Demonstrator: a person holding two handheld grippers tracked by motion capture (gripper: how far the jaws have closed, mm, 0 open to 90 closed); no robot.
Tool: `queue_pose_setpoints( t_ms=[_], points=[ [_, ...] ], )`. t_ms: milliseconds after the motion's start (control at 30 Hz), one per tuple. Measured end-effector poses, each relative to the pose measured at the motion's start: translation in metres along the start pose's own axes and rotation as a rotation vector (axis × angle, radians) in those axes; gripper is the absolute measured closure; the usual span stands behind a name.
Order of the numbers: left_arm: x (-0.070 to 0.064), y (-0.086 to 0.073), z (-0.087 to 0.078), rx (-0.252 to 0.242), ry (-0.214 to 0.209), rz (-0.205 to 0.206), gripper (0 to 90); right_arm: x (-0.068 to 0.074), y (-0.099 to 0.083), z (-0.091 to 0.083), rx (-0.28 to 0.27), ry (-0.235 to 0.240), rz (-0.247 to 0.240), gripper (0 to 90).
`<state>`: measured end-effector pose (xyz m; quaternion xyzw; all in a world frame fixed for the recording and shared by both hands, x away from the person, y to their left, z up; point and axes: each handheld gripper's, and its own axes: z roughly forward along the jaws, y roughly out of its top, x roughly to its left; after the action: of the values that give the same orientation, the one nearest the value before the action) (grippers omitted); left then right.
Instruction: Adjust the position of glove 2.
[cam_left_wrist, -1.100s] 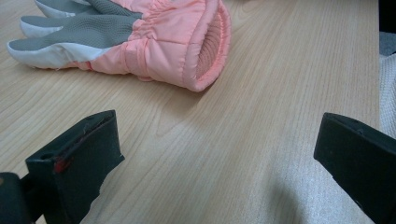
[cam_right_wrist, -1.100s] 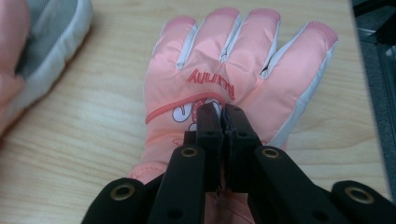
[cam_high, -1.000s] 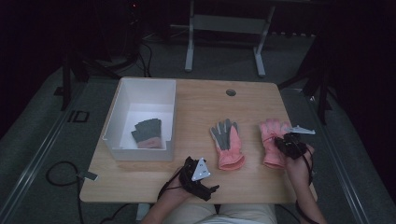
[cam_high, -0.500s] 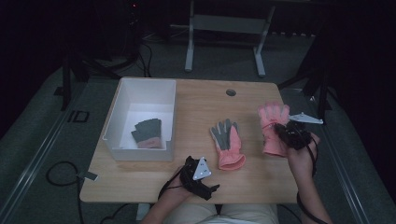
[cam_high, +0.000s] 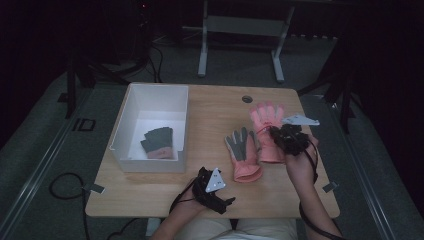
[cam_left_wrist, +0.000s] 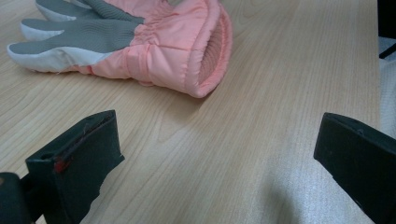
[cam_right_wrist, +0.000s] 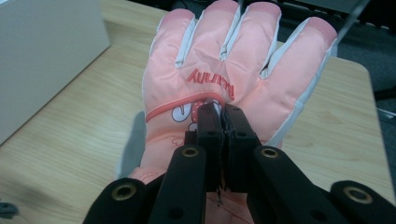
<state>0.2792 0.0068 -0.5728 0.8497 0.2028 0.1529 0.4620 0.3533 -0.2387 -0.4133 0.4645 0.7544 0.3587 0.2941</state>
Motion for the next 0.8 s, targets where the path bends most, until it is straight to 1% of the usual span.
queue_pose_setpoints(
  t_ms=[67, 167, 233, 267, 300, 367, 433, 500, 567, 733, 800],
  points=[
    [0.000, 0.001, 0.000, -0.002, -0.001, 0.002, 0.2, 0.007, 0.002, 0.003, 0.010, 0.015, 0.013, 87.2],
    [0.000, 0.000, 0.000, -0.002, 0.005, 0.003, 0.2, 0.017, 0.004, 0.007, 0.009, 0.040, 0.016, 87.2],
    [0.000, 0.001, 0.000, -0.003, 0.006, 0.003, 0.2, 0.026, 0.004, 0.009, 0.011, 0.055, 0.008, 87.2],
    [0.000, 0.001, 0.000, -0.003, 0.006, 0.003, 0.2, 0.026, 0.004, 0.009, 0.011, 0.055, 0.008, 87.2],
    [0.000, 0.001, 0.000, -0.010, 0.004, 0.004, 0.2, 0.034, 0.004, 0.013, 0.019, 0.065, -0.006, 87.2],
    [0.000, 0.000, 0.000, 0.000, 0.003, 0.011, 0.2, 0.040, 0.002, 0.018, 0.033, 0.074, -0.003, 87.2],
    [-0.001, 0.001, 0.000, 0.000, 0.000, 0.010, 0.2, 0.045, -0.001, 0.024, 0.044, 0.068, -0.016, 87.2],
    [-0.001, 0.000, 0.000, -0.001, -0.001, 0.010, 0.2, 0.046, -0.004, 0.029, 0.062, 0.079, 0.019, 87.2],
    [-0.001, 0.000, 0.000, 0.004, 0.001, 0.008, 0.2, 0.048, -0.007, 0.033, 0.070, 0.077, 0.041, 87.3],
    [-0.001, 0.000, 0.000, 0.002, 0.001, 0.011, 0.2, 0.054, -0.015, 0.040, 0.097, 0.061, 0.044, 87.2],
    [-0.001, 0.001, 0.000, 0.008, 0.001, 0.014, 0.2, 0.056, -0.020, 0.045, 0.114, 0.040, 0.040, 87.2]
  ],
)
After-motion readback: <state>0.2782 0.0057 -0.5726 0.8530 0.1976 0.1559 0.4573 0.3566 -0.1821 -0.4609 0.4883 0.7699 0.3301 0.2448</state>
